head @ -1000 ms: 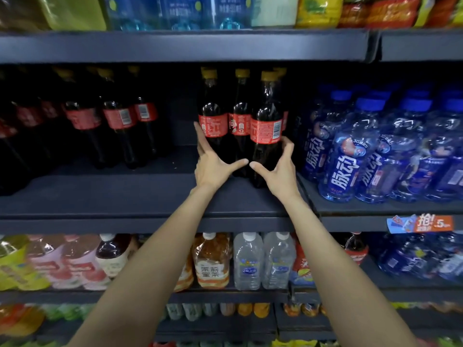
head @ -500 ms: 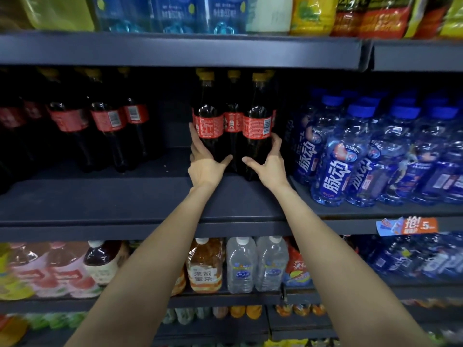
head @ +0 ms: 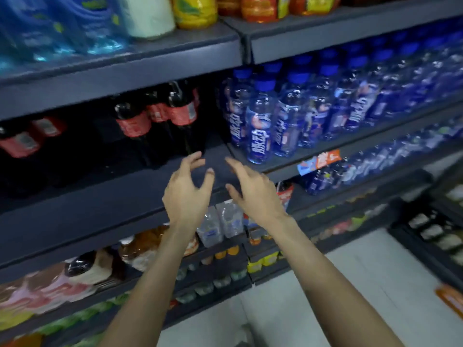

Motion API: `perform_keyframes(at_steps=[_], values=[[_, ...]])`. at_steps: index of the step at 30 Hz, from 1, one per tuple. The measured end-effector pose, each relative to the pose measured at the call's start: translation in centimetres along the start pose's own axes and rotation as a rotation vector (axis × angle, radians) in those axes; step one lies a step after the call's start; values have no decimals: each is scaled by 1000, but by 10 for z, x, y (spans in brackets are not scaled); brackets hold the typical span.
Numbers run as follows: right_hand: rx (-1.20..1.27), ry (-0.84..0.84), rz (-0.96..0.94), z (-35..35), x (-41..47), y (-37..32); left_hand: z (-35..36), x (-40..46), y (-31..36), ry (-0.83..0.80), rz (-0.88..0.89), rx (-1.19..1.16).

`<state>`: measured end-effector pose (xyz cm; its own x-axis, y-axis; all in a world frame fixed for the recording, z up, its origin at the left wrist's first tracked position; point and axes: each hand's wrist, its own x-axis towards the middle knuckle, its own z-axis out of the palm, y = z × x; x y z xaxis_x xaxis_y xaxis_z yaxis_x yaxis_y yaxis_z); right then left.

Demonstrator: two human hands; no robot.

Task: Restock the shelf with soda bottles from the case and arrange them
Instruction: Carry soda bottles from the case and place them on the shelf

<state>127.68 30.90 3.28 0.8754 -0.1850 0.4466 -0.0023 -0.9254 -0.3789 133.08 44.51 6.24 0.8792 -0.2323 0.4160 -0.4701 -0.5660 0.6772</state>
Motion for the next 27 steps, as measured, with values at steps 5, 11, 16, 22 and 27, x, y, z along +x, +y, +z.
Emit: perform_keyframes(at_steps=[5,11,16,22,27], values=[[-170,9,178,-42,-104,66,64,-55,48,-185,495,-29],[-203,-225,609,-113,-277,161,187,-169,119,-633,751,-171],[-214,-324,929,-198,-432,226,285,-284,211,-1263,834,-71],[-141,-246,1356,-283,-614,303,417,-417,326,-1576,890,97],[-20,-23,1673,-345,-735,355,519,-522,425,-1728,597,38]])
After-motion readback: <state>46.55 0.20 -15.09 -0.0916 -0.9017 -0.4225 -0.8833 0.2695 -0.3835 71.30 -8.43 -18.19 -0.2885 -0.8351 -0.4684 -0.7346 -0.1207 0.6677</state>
